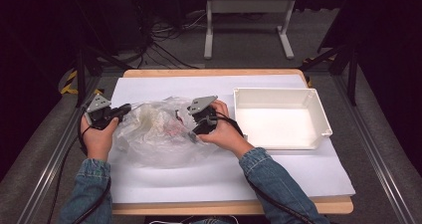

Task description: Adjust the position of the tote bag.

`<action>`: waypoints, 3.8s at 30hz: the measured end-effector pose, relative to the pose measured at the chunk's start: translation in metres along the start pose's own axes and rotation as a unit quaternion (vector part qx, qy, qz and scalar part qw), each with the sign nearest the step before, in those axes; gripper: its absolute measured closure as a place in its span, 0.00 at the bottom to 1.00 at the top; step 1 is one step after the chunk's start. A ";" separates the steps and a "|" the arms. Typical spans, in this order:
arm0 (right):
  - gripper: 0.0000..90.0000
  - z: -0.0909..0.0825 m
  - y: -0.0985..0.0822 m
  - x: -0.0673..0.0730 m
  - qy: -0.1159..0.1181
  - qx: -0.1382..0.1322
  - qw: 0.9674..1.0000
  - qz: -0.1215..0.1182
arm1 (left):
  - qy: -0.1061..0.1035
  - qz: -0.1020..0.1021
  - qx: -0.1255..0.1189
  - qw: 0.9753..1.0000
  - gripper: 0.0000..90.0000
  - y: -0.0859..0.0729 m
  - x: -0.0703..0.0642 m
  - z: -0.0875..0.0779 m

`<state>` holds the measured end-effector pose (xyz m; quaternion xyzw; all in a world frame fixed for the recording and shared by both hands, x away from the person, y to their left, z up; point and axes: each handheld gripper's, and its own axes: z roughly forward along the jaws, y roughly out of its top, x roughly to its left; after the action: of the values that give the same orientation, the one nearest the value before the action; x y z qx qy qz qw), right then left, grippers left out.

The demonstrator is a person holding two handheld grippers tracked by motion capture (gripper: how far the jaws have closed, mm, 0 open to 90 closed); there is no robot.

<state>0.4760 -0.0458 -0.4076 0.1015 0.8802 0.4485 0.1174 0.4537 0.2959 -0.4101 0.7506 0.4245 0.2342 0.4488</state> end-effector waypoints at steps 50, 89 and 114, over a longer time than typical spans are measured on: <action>0.02 -0.007 -0.011 0.005 0.015 0.010 0.999 0.050 | -0.150 0.132 0.042 0.979 0.06 0.060 -0.095 -0.030; 0.02 -0.003 -0.016 0.010 0.027 0.015 0.998 0.053 | -0.271 0.127 0.297 0.907 0.68 -0.008 -0.073 -0.034; 0.02 -0.011 -0.007 0.008 -0.009 -0.014 0.999 0.045 | -0.089 0.068 0.127 0.986 0.61 0.030 -0.055 0.019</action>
<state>0.4644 -0.0564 -0.4079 0.1436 0.8673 0.4647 0.1059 0.4509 0.2332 -0.3912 0.8462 0.3575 0.1408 0.3692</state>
